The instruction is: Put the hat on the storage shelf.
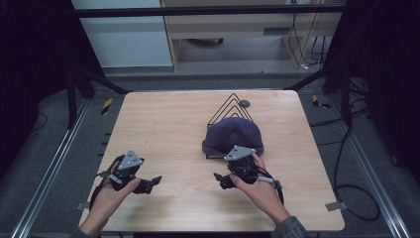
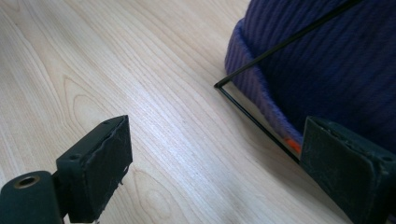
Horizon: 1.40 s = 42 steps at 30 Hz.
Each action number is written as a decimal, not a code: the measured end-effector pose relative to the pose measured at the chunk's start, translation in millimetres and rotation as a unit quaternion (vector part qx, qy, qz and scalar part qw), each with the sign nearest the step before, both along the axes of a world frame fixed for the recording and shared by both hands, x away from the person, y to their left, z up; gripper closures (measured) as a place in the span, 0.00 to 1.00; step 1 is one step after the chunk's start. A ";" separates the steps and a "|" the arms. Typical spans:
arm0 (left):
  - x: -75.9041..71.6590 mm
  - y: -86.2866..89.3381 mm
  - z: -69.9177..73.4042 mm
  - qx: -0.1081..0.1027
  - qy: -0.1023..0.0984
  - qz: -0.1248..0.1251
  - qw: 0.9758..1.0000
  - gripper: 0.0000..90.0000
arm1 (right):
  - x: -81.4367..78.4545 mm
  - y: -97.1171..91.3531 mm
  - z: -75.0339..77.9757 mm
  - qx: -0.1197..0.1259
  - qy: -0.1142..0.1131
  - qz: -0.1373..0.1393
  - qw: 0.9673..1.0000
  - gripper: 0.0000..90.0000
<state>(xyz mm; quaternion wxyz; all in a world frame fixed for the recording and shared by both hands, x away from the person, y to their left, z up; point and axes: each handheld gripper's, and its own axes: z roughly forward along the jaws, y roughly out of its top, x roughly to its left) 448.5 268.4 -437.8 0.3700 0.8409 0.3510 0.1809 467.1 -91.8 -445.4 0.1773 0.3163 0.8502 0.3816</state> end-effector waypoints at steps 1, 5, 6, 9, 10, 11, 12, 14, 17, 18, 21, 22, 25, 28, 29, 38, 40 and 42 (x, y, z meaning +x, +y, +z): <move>0.0 2.0 -2.0 0.000 0.001 0.002 1.000 0.07 | 0.7 1.7 -1.4 -0.002 0.001 0.001 1.000 0.11; 0.0 9.7 -10.0 -0.001 0.007 0.010 1.000 0.07 | 2.8 8.1 -7.5 -0.005 0.008 0.003 1.000 0.11; 0.0 11.0 -11.3 0.000 0.007 0.012 1.000 0.08 | 3.3 9.9 -9.5 -0.004 0.011 0.005 1.000 0.11; 0.1 15.3 -16.7 0.001 0.010 0.017 1.000 0.08 | 4.8 13.1 -14.7 -0.005 0.020 0.007 1.000 0.11; 0.2 16.7 -18.5 0.001 0.011 0.018 1.000 0.08 | 5.2 13.9 -16.0 -0.004 0.021 0.007 1.000 0.11; 0.4 18.1 -20.2 0.001 0.013 0.020 1.000 0.08 | 5.5 14.7 -17.2 -0.002 0.023 0.008 1.000 0.11; 0.4 19.3 -21.9 0.002 0.014 0.022 1.000 0.08 | 5.6 15.6 -18.1 -0.001 0.025 0.009 1.000 0.11; 0.4 21.6 -26.5 0.004 0.017 0.025 1.000 0.08 | 6.1 17.9 -20.6 -0.003 0.027 0.011 1.000 0.11; 0.3 23.1 -30.3 0.004 0.018 0.026 0.999 0.08 | 6.5 20.7 -23.5 -0.004 0.032 0.012 0.999 0.11; 0.4 24.1 -32.4 0.005 0.018 0.025 1.000 0.08 | 6.8 23.2 -26.1 -0.008 0.035 0.014 0.999 0.11; 0.4 27.5 -40.8 0.008 0.020 0.024 0.999 0.09 | 7.8 27.6 -30.3 -0.011 0.043 0.018 0.999 0.12; 0.4 27.5 -40.8 0.008 0.020 0.024 0.999 0.09 | 7.8 27.6 -30.3 -0.011 0.043 0.018 0.999 0.12; 1.1 30.6 -46.8 0.015 0.022 0.027 0.999 0.09 | 9.4 31.6 -34.7 -0.012 0.055 0.022 0.998 0.12; 2.4 33.5 -51.5 0.012 0.023 0.032 0.999 0.08 | 12.4 36.0 -40.2 -0.008 0.062 0.023 0.998 0.12; 3.8 36.2 -54.2 0.011 0.024 0.034 0.999 0.08 | 13.3 37.9 -42.0 -0.009 0.061 0.022 0.998 0.12; 13.6 45.2 -64.6 0.007 0.017 0.049 0.999 0.08 | 21.5 52.3 -53.1 0.008 0.066 0.011 0.998 0.12; 14.5 45.5 -65.3 0.007 0.016 0.052 0.998 0.08 | 23.0 53.9 -55.2 0.011 0.066 0.010 0.998 0.12; 16.7 46.4 -66.5 0.006 0.015 0.053 0.998 0.08 | 24.7 56.3 -57.6 0.014 0.066 0.004 0.998 0.12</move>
